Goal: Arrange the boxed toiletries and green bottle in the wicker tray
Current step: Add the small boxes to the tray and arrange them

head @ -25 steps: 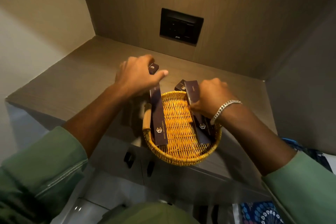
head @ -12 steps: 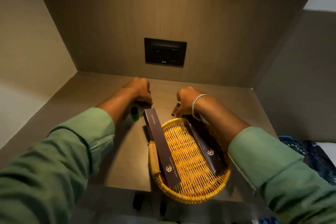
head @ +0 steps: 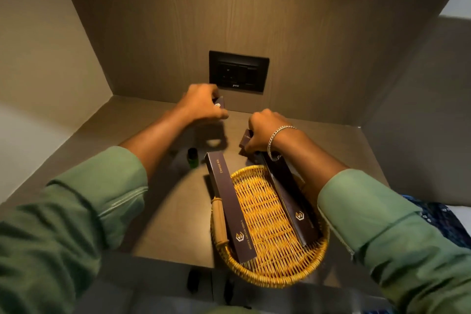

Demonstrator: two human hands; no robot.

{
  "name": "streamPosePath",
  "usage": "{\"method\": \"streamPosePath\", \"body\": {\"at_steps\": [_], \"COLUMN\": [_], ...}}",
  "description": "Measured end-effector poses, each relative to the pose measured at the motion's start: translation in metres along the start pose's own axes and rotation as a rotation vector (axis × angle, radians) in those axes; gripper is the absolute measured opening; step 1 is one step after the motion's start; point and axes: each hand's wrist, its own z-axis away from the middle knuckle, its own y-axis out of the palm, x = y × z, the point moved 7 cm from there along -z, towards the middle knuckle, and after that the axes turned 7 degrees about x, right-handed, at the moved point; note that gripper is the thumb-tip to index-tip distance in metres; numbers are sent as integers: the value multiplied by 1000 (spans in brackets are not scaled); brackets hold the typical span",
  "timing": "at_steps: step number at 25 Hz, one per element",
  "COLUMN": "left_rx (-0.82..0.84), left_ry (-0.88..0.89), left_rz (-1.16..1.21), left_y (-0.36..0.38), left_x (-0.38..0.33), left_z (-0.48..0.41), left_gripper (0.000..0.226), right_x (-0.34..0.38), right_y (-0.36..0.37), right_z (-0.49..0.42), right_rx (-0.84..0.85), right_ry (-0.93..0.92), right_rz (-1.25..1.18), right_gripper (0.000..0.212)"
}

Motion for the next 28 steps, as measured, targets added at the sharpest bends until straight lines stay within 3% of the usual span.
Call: {"method": "streamPosePath", "body": {"at_steps": [4, 7, 11, 14, 17, 20, 28], "left_rx": [-136, -146, 9, 119, 154, 214, 207], "left_ry": [139, 129, 170, 171, 201, 231, 242], "left_rz": [-69, -130, -336, -475, -643, -775, -660], "left_y": [-22, -13, 38, 76, 103, 123, 134], "left_x": [-42, -56, -89, -98, -102, -103, -103], "left_z": [41, 77, 103, 112, 125, 133, 136], "left_gripper": [55, 53, 53, 53, 46, 49, 47], "right_x": [-2, -12, -17, -12, -9, -2, -8], "right_y": [-37, -36, 15, 51, 75, 88, 92], "right_z": [41, 90, 157, 188, 203, 210, 219], "right_rx": [-204, -218, -140, -202, -231, -232, -284], "right_ry": [-61, -47, -30, -13, 16, 0, -12], "right_rz": [-93, -257, -317, -257, -228, -220, -246], "right_gripper": [43, 50, 40, 40, 55, 49, 49]}}
